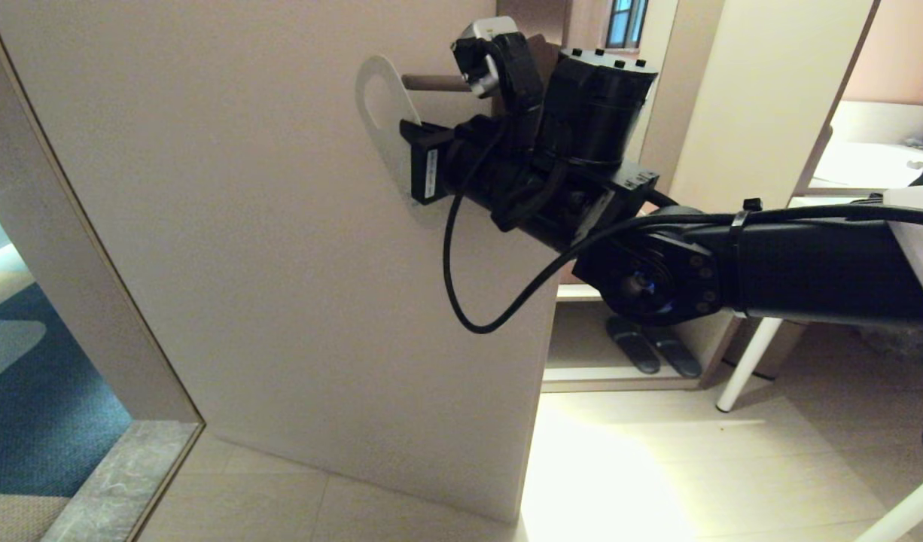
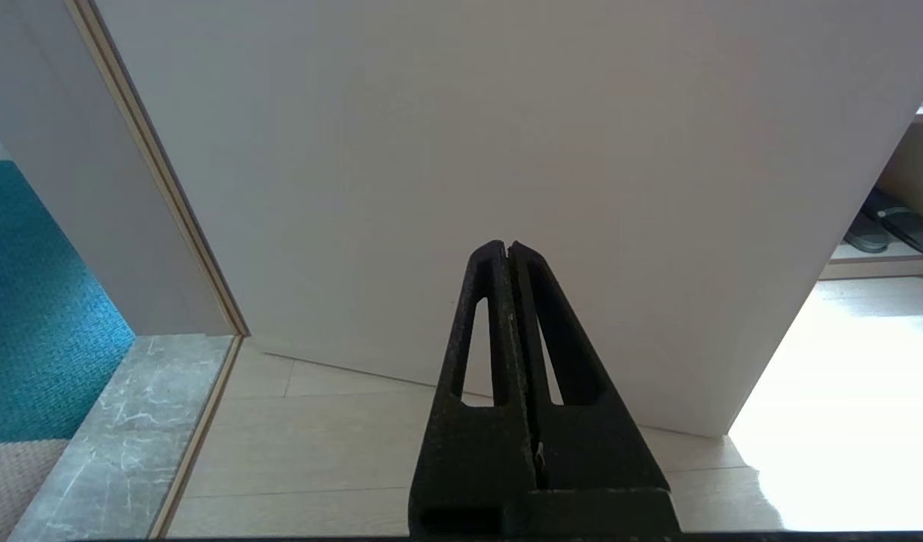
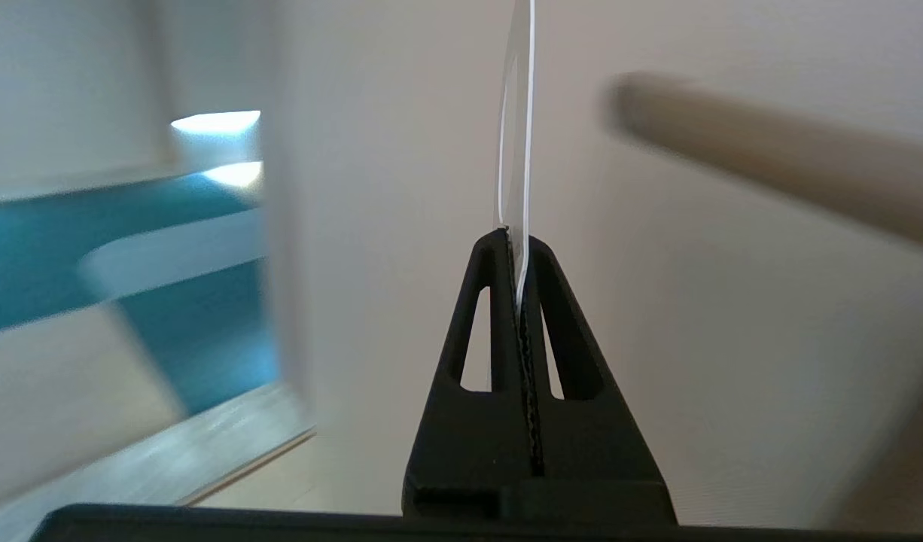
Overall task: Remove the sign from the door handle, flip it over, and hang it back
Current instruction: Hand it to the other hand
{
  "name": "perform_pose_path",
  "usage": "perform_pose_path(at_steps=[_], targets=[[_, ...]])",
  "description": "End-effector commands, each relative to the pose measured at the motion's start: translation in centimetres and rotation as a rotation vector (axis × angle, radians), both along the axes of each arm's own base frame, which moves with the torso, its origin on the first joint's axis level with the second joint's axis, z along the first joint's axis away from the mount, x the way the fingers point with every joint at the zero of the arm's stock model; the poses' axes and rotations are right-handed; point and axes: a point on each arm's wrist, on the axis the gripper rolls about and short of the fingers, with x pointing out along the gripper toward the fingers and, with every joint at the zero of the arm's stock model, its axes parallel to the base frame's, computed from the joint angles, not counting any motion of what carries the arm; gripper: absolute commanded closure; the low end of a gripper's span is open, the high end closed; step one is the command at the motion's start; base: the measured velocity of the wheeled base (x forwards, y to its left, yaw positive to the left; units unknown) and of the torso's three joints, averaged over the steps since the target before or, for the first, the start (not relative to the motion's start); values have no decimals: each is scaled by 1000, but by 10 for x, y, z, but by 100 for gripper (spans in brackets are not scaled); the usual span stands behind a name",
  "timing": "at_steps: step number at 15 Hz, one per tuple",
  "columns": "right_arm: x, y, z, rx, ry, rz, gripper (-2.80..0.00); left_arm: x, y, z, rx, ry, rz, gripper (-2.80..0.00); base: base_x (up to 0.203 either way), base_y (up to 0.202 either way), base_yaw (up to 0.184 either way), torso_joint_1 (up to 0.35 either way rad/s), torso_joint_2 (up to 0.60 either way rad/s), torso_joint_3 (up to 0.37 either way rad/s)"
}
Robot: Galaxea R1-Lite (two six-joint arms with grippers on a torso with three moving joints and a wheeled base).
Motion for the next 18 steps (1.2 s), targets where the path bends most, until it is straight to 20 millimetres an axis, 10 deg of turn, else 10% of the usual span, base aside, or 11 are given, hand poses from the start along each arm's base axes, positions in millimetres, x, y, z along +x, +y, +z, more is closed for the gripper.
perform_pose_path(at_steps=[1, 18], targets=[[-14, -8, 9, -12, -10, 74, 0, 0, 0, 0, 0, 2, 0, 0, 0, 0, 0, 0, 0, 0], [-72, -90, 62, -222, 232, -48, 0, 0, 0, 0, 0, 1, 0, 0, 0, 0, 0, 0, 0, 0]])
